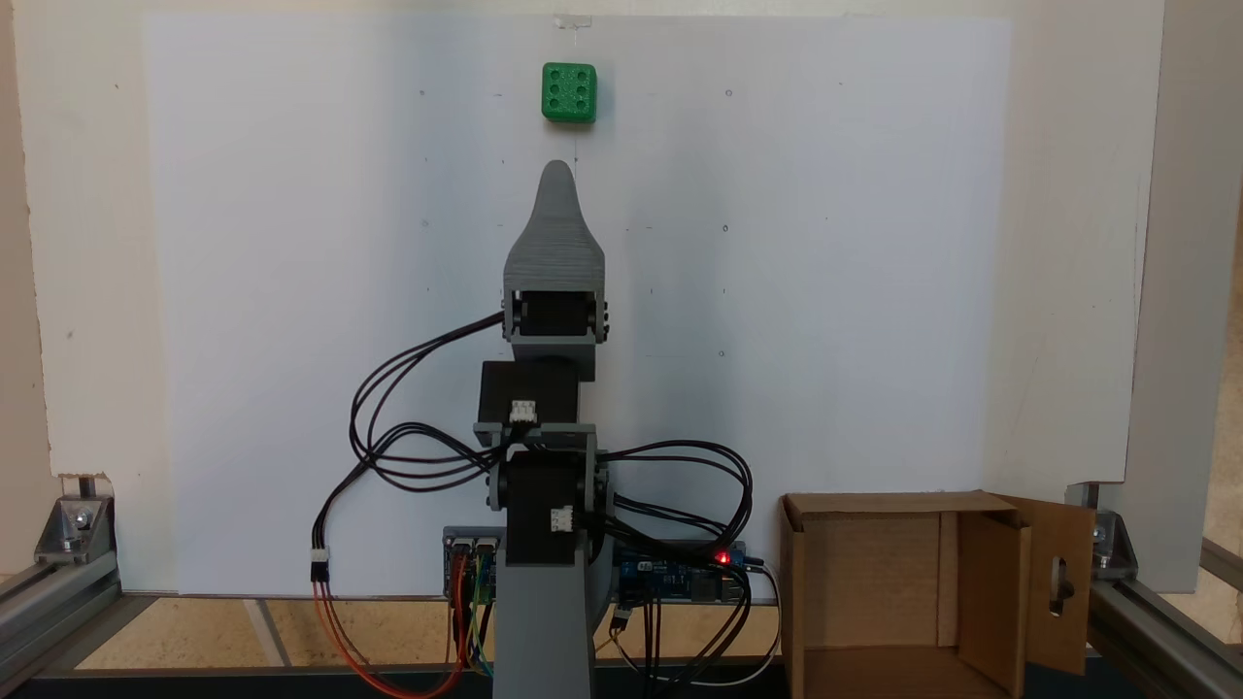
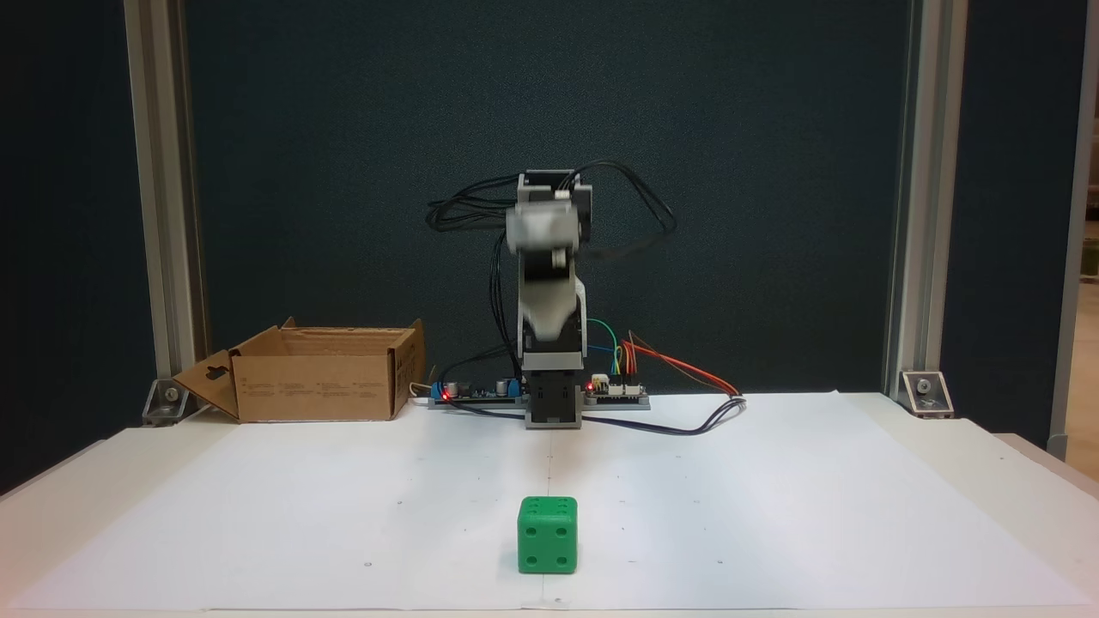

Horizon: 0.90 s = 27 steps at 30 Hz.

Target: Grasp a green dice and put it in the bin.

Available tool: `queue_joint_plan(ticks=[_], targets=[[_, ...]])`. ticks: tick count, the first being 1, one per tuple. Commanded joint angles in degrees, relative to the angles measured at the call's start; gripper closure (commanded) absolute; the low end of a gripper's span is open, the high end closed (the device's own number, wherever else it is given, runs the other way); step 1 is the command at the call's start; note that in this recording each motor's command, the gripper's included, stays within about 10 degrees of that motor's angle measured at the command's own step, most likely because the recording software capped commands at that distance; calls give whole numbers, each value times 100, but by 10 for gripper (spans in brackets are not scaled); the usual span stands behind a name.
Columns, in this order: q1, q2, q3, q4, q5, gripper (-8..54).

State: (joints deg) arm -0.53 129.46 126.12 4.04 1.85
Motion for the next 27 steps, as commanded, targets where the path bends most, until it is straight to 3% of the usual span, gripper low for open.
queue_joint_plan(ticks=[1, 4, 15, 19, 27], targets=[[-9, 466, -721, 886, -132, 34], [44, -519, -1229, 2125, -132, 34], [149, -3990, -5326, 6150, 229, 32], [123, -4685, -6574, 7390, 404, 32], [-26, -5897, -8350, 7673, 475, 31]])
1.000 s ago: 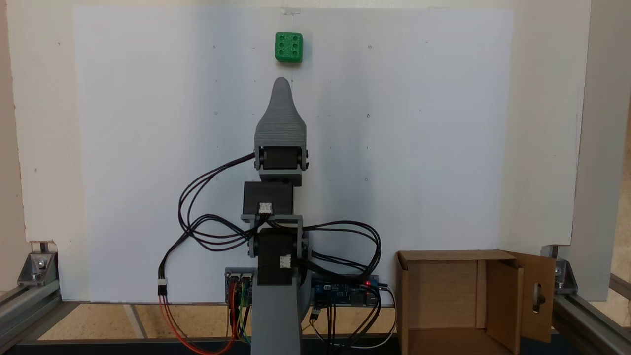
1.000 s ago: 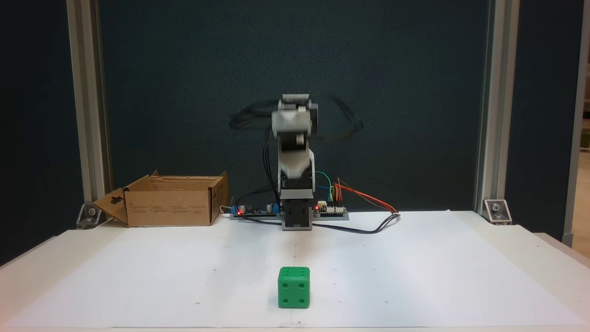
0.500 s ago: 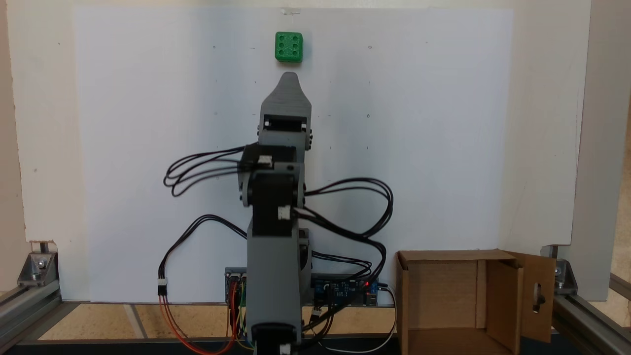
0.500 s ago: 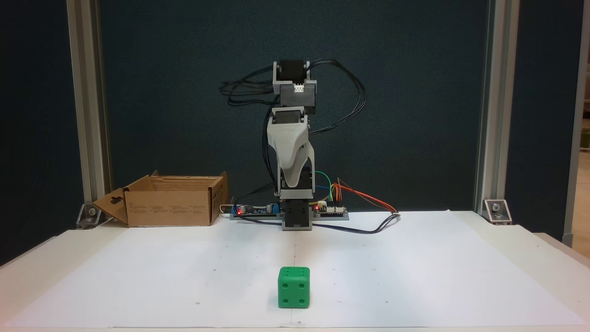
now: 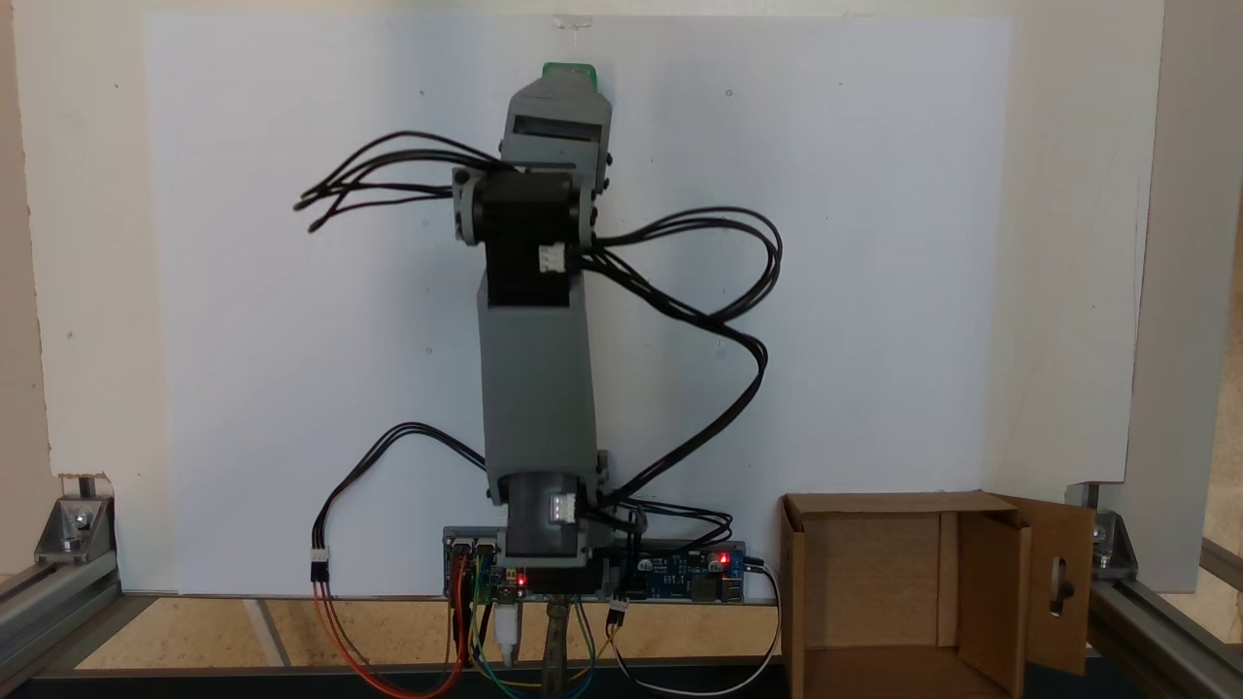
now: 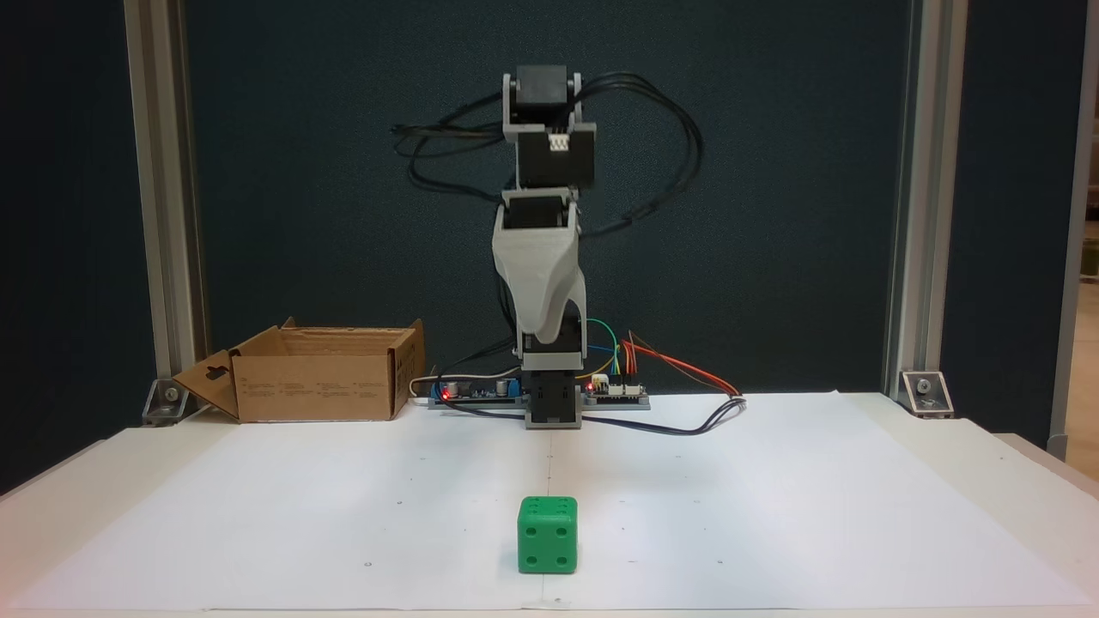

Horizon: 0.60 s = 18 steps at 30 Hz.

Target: Grasp a green dice and put it in the bin.

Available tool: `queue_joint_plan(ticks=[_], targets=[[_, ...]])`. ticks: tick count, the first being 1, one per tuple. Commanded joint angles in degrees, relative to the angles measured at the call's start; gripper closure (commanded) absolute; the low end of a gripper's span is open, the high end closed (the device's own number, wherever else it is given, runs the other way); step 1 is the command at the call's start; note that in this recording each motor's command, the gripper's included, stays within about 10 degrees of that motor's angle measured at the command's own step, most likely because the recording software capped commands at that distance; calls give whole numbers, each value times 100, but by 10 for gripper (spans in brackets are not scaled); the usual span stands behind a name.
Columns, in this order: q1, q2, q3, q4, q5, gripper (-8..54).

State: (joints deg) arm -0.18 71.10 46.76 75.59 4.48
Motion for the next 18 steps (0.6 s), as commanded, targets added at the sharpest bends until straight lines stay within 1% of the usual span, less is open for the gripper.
queue_joint_plan(ticks=[1, 8, 18], targets=[[-70, -211, -545, 519, 211, 30], [-167, -1002, -958, 501, 211, 18], [-264, -1617, -1107, 229, 211, 18]])
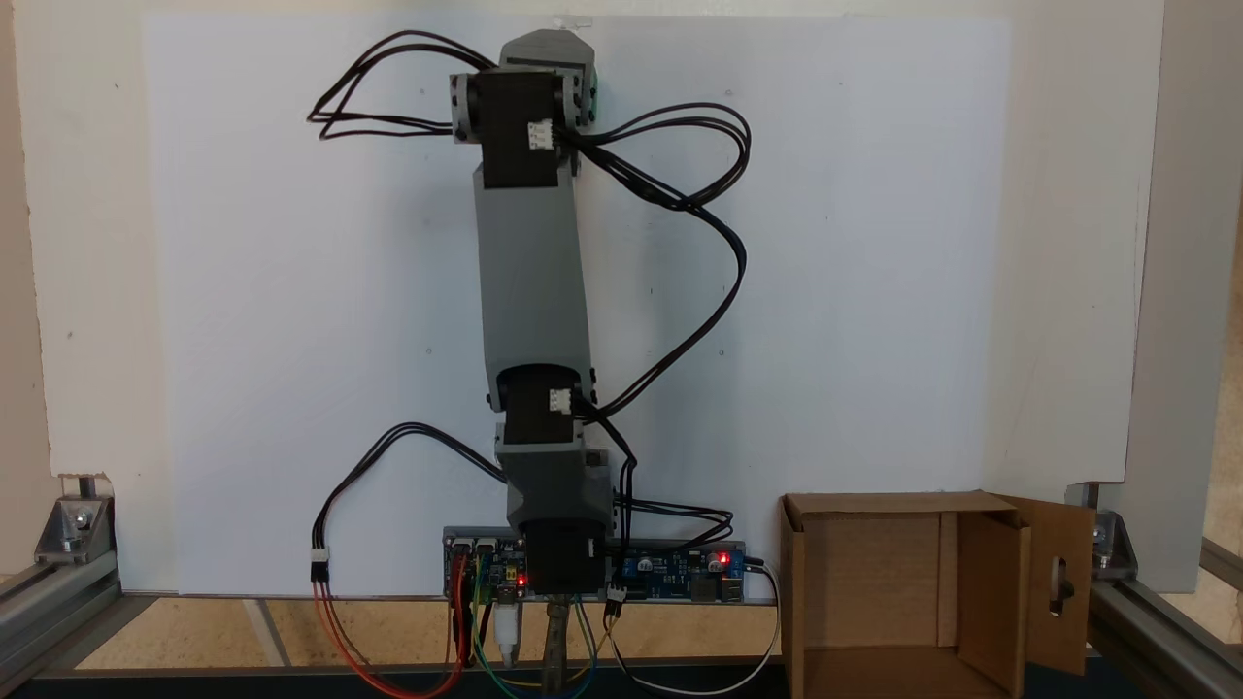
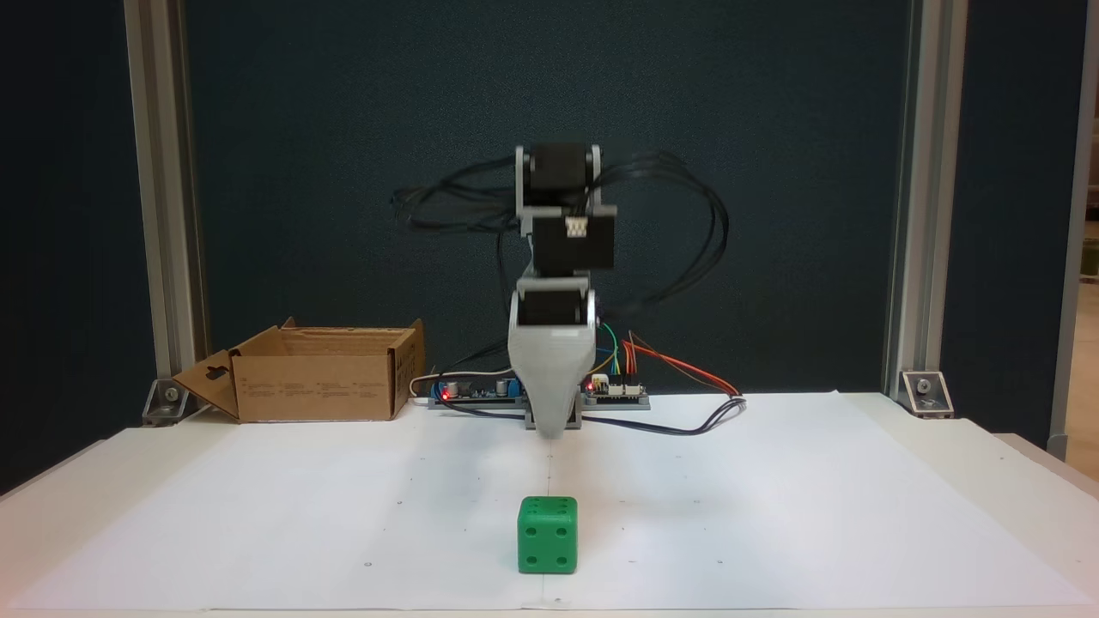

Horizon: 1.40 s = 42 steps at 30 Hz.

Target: Grasp a green dice and put it in the bin.

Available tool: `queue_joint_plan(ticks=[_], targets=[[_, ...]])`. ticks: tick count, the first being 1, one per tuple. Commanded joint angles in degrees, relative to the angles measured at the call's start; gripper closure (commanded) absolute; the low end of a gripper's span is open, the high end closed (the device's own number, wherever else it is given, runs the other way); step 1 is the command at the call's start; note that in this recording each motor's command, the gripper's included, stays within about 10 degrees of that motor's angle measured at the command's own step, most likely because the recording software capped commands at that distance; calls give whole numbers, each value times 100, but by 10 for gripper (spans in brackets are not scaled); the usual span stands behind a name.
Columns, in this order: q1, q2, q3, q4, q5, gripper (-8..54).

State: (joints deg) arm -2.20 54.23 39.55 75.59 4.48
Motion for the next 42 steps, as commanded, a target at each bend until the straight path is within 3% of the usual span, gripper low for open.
queue_joint_plan(ticks=[1, 42], targets=[[-62, 44, -387, 185, 211, 18], [35, -659, -387, -782, 237, 21]])
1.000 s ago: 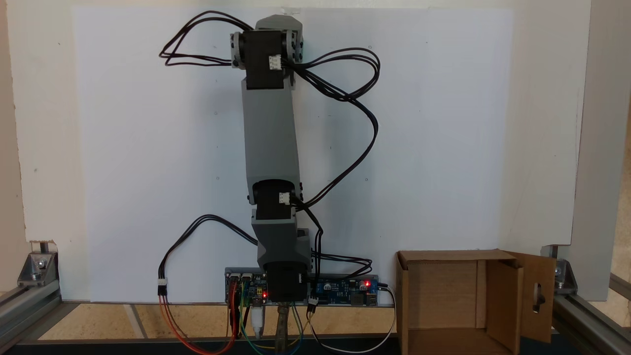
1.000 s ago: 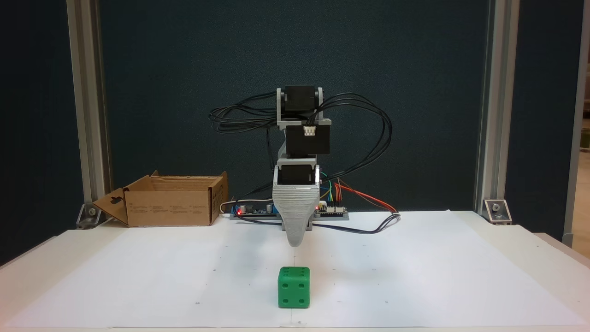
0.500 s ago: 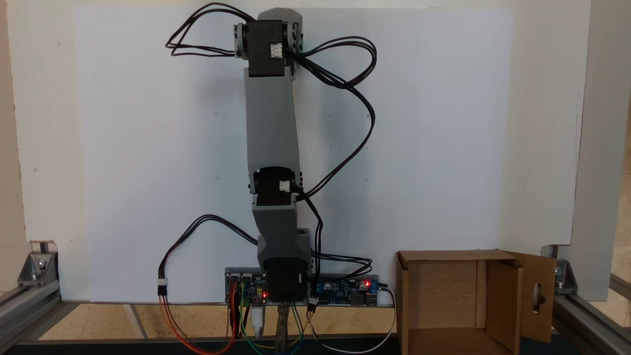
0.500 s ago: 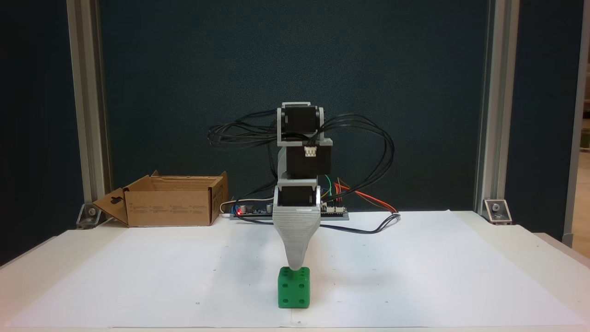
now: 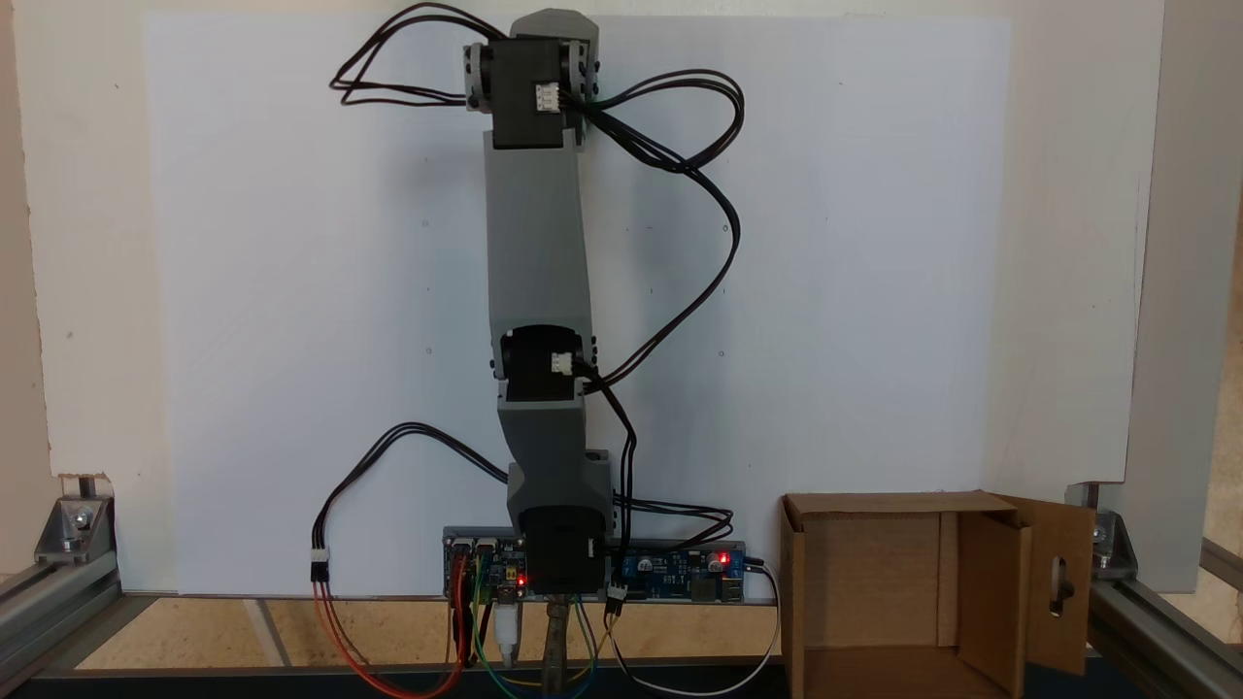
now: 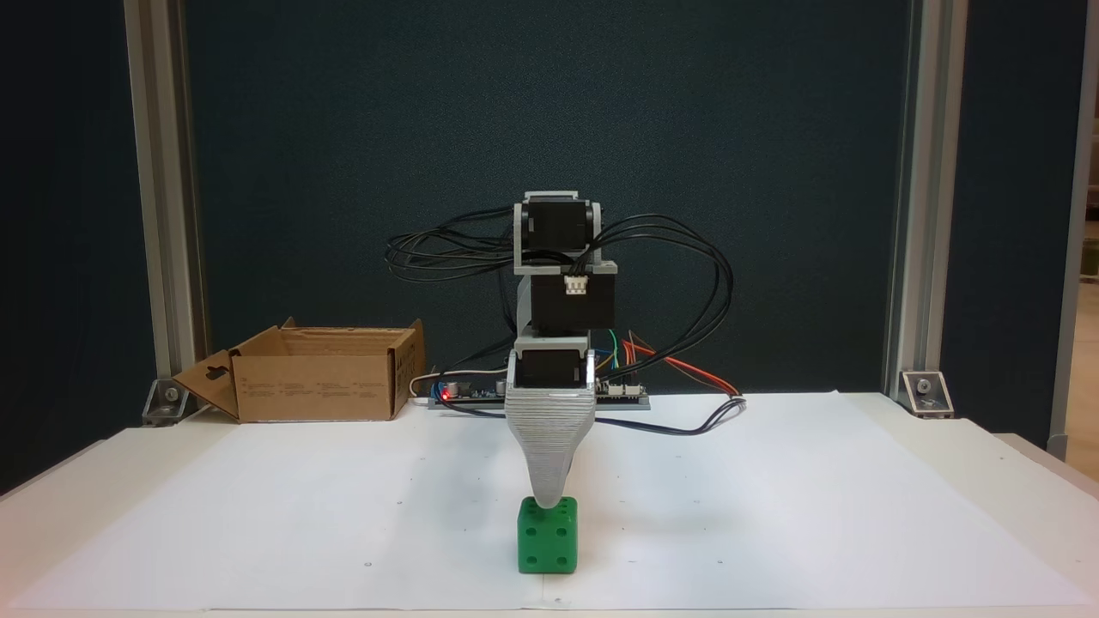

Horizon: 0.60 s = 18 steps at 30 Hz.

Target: Grasp a green dice and put it in the bin.

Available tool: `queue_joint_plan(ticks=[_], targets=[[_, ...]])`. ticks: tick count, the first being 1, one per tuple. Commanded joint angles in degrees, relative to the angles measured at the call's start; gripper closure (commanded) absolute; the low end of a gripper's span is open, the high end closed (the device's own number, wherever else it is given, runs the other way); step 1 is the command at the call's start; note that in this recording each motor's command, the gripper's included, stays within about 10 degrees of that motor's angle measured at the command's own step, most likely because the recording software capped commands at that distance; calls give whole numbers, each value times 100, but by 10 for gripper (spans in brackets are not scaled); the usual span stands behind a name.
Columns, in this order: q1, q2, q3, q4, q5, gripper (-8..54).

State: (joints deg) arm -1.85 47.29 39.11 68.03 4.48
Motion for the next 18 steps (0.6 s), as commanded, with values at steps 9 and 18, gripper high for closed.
queue_joint_plan(ticks=[9, 18], targets=[[26, -167, -343, -79, 237, 21], [149, -431, -343, -193, 237, 21]])
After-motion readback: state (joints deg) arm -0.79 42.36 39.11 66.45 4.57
